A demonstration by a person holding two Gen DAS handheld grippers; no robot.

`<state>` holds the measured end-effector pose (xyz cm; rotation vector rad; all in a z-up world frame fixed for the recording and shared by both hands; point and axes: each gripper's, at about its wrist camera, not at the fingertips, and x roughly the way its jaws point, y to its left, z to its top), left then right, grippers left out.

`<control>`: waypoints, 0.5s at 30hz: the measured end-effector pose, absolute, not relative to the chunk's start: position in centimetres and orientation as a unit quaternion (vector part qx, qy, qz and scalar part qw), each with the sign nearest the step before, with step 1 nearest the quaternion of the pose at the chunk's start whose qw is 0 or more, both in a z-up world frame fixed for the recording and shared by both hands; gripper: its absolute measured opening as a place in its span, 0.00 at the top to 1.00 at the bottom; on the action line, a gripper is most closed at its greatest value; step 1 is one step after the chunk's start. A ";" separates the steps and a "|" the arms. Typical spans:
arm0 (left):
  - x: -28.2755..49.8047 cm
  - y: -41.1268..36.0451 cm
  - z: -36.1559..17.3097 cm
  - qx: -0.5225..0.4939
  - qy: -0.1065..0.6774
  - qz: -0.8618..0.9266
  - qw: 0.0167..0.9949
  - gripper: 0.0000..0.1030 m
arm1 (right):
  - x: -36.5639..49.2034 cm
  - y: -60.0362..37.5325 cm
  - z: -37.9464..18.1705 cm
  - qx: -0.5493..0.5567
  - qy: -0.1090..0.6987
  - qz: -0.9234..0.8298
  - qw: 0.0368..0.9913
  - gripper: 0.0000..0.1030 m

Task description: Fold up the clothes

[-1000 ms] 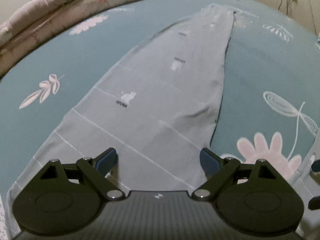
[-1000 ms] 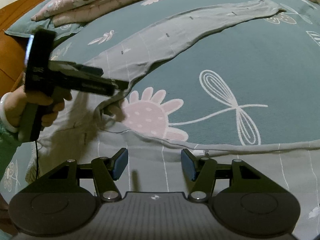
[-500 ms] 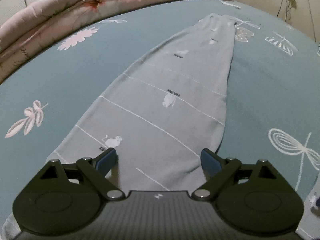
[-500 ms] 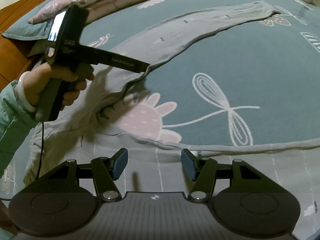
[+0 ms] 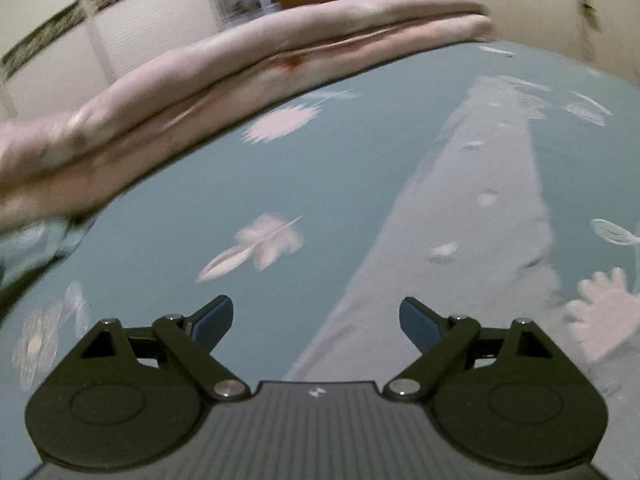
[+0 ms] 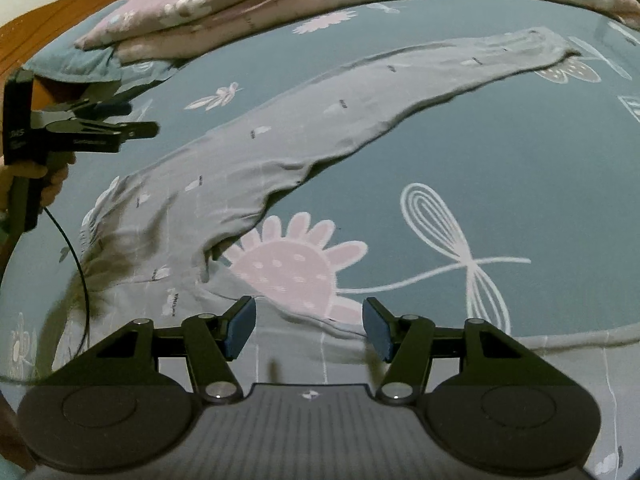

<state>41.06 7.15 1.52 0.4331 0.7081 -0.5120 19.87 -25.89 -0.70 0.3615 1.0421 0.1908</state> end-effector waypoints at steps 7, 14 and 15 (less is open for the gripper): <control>40.9 8.7 0.3 0.220 0.379 -0.201 0.876 0.14 | 20.1 -25.4 -0.6 0.168 0.495 0.093 0.848 0.38; 40.1 7.9 0.3 0.233 0.375 -0.200 0.875 0.14 | 20.0 -25.0 -0.4 0.161 0.496 0.096 0.848 0.38; 39.9 7.9 0.5 0.235 0.374 -0.199 0.875 0.14 | 20.0 -25.0 -0.3 0.161 0.495 0.097 0.848 0.38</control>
